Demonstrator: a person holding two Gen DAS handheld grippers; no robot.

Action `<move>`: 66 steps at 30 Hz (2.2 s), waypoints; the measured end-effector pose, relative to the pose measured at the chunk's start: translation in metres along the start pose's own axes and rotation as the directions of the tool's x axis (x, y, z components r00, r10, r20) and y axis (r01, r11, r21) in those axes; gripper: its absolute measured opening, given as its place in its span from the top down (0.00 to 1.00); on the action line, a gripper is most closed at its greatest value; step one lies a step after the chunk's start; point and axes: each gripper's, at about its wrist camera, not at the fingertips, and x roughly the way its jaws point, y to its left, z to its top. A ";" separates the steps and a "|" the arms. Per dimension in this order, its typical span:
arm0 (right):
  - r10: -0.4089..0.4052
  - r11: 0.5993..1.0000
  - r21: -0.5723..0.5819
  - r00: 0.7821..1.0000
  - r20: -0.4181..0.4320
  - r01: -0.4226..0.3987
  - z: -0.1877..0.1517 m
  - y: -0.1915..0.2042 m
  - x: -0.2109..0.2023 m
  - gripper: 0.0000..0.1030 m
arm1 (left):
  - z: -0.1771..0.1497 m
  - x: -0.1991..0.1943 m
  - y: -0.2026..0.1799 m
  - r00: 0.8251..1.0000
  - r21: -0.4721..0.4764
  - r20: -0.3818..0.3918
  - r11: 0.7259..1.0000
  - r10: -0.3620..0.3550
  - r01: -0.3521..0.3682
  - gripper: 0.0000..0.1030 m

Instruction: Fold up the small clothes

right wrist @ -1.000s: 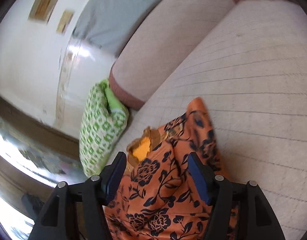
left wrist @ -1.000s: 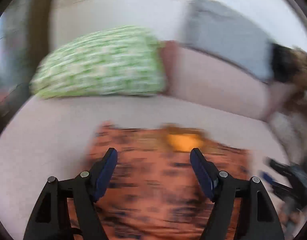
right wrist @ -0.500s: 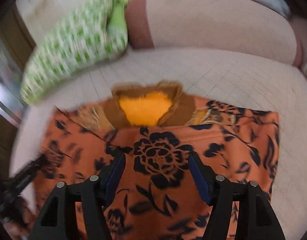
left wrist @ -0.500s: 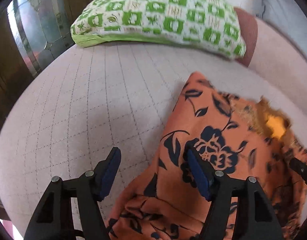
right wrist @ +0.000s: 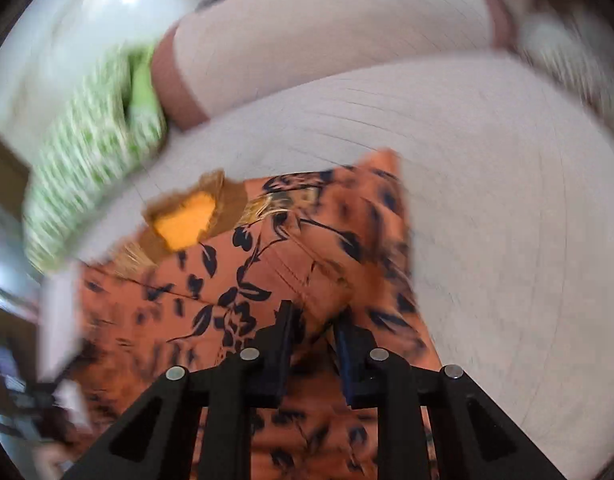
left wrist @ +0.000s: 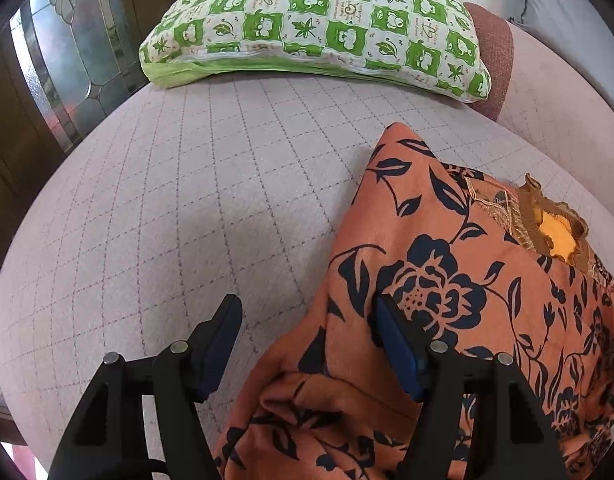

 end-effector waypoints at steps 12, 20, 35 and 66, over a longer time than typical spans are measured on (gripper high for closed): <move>0.160 0.960 0.241 0.986 -0.048 -0.144 -0.055 -0.090 -0.031 0.74 | -0.013 -0.020 -0.008 0.996 0.057 0.058 0.995 0.075 -0.078 0.37; 0.143 0.984 0.087 0.982 0.123 -0.154 -0.008 -0.051 -0.066 0.18 | -0.008 -0.018 -0.004 0.995 0.011 0.054 0.997 0.082 -0.083 0.37; 0.205 0.979 -0.048 0.959 0.196 -0.199 0.059 0.028 -0.073 0.91 | 0.003 -0.032 0.011 0.971 -0.105 0.174 0.983 0.166 -0.150 0.42; 0.157 0.901 -0.342 0.935 -0.319 -0.268 0.030 0.203 0.102 0.83 | 0.003 -0.010 0.032 0.977 -0.133 0.089 0.974 0.196 -0.183 0.42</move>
